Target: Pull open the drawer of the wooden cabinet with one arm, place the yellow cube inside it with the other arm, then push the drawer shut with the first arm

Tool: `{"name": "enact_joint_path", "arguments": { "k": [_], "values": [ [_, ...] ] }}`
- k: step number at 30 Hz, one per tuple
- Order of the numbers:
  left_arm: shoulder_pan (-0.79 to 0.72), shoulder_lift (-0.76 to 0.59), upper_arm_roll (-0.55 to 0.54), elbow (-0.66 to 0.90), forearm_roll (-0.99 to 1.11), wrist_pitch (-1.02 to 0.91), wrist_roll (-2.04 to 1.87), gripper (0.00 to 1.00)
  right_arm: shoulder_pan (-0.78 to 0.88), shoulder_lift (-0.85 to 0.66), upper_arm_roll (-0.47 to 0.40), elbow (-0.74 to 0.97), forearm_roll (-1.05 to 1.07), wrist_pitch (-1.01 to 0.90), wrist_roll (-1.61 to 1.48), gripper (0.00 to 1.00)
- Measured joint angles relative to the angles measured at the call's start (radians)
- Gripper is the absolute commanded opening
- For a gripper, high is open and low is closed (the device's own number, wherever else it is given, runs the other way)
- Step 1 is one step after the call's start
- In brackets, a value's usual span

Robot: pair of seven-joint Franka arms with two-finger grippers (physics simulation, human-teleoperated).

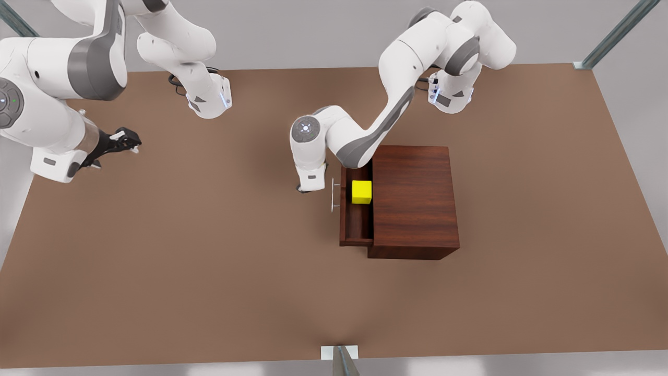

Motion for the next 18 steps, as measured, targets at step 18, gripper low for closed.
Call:
{"name": "enact_joint_path", "arguments": {
  "k": [18],
  "values": [
    [0.127,0.003,-0.123,-0.175,0.004,0.136,-0.599,0.21,0.009,0.019,0.002,-0.004,0.029,-0.035,0.243,1.0]
  ]
}}
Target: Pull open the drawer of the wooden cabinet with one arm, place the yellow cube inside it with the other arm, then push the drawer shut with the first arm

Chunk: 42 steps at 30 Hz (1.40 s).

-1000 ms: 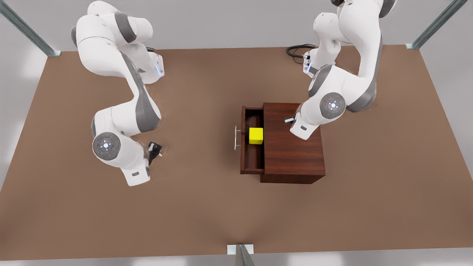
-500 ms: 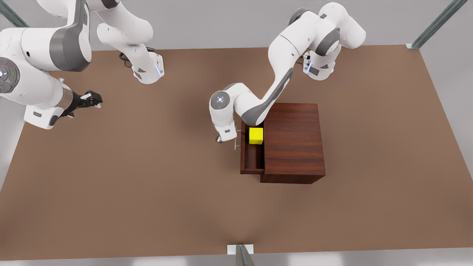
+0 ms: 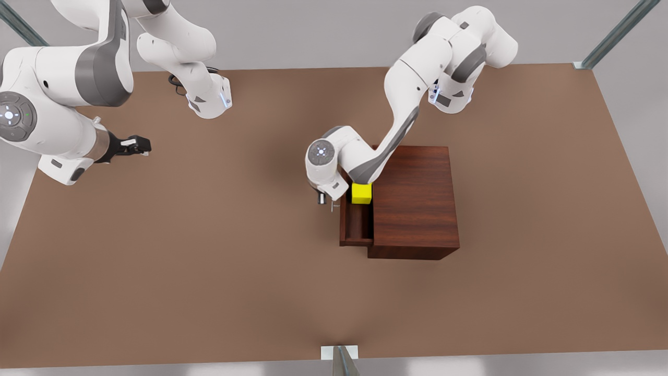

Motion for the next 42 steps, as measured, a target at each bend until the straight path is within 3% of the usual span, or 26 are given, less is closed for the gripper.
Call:
{"name": "enact_joint_path", "arguments": {
  "k": [14,20,42],
  "values": [
    [0.251,-0.017,-0.211,-0.056,0.093,-0.014,-0.082,0.21,0.014,0.009,0.008,0.0,0.028,-0.006,0.076,1.0],
    [0.431,-0.023,-0.373,-0.116,0.18,-0.024,-0.101,0.21,0.017,0.012,0.012,0.0,0.033,-0.009,0.094,1.0],
    [0.484,-0.052,-0.403,-0.154,0.241,-0.045,-0.138,0.21,0.019,0.014,0.008,0.002,0.045,-0.012,0.119,1.0]
  ]
}}
